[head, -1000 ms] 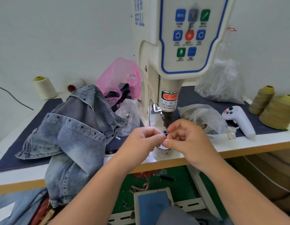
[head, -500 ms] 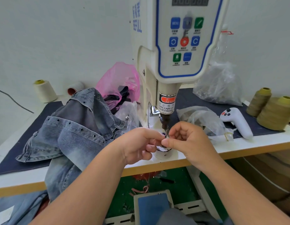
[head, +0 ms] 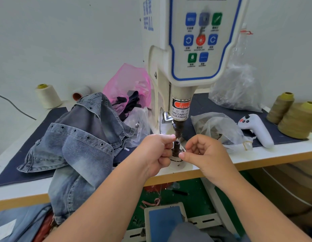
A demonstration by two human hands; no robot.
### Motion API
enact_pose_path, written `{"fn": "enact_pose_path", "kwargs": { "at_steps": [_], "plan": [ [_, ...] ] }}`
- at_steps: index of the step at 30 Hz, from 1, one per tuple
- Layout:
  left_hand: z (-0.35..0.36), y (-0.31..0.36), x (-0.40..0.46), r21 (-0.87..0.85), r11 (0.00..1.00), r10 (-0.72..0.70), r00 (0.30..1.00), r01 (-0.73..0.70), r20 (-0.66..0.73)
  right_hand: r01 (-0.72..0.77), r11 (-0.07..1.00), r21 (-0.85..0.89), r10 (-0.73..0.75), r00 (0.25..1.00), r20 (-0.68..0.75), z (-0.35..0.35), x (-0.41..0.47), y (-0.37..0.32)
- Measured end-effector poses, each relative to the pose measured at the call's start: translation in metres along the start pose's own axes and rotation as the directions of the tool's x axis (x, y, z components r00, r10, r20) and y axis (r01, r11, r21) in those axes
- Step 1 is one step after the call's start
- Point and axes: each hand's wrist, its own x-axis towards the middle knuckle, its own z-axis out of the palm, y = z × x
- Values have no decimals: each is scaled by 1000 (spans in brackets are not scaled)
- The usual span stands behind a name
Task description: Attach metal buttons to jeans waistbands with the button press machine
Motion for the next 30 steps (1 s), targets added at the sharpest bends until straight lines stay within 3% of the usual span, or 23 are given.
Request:
{"fn": "enact_pose_path", "kwargs": {
  "at_steps": [6,15,30],
  "plan": [
    [3,-1,-2,-90,996,-23,1000,22,-13,-9,1000,-9,9,1000,-6,1,-3,0],
    [2,3,-8,-339,920,-168,980,195,109,-9,1000,-2,9,1000,-12,1,-6,3],
    [0,5,-12,-391,886,-189,965,247,180,-14,1000,-8,14,999,30,12,-11,7]
  ]
}}
